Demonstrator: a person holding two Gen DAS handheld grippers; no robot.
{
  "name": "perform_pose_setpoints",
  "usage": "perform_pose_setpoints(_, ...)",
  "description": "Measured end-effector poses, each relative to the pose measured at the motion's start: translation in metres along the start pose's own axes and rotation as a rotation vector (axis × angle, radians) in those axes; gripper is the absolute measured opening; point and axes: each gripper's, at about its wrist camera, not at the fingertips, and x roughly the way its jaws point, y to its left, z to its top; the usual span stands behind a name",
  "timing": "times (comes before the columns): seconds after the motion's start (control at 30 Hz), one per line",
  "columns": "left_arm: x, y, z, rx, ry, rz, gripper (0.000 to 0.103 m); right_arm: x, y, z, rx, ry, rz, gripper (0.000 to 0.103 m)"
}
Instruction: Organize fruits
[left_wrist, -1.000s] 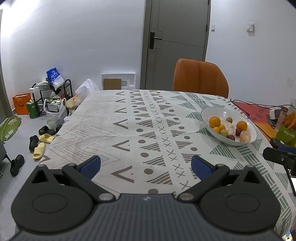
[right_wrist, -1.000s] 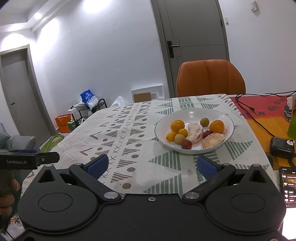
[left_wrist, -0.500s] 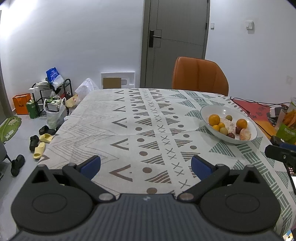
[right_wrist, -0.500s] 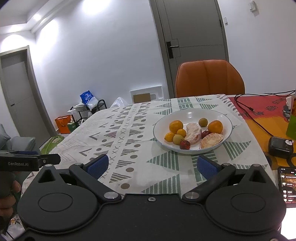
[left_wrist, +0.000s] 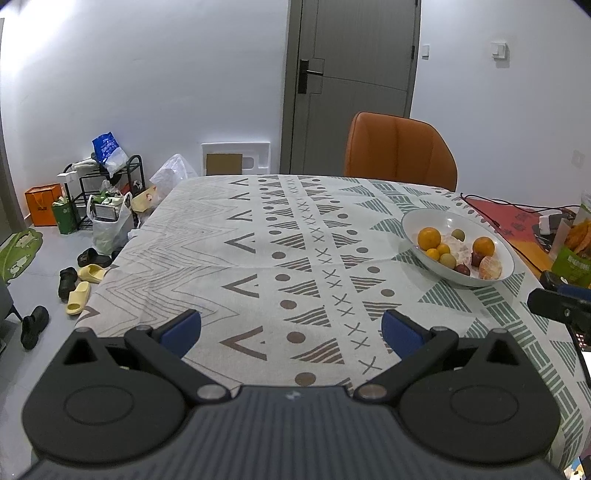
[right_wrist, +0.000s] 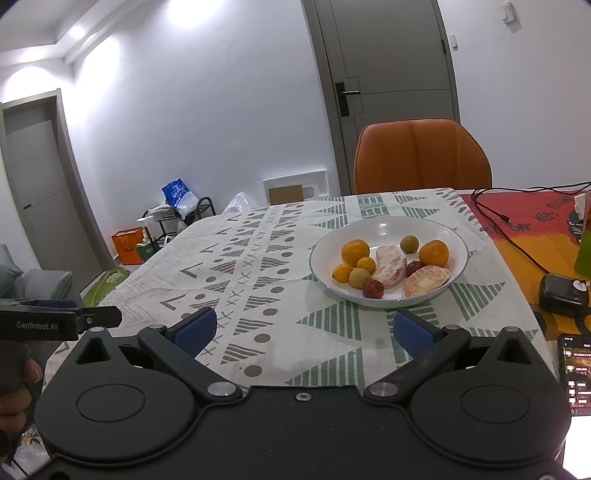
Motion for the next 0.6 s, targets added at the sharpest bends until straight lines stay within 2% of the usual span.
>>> perform_pose_setpoints(0.6, 0.0013, 0.0, -0.0024, -0.003, 0.001, -0.006, 0.103, 0.0007, 0.0003, 0.0003, -0.002, -0.001, 0.001, 0.103)
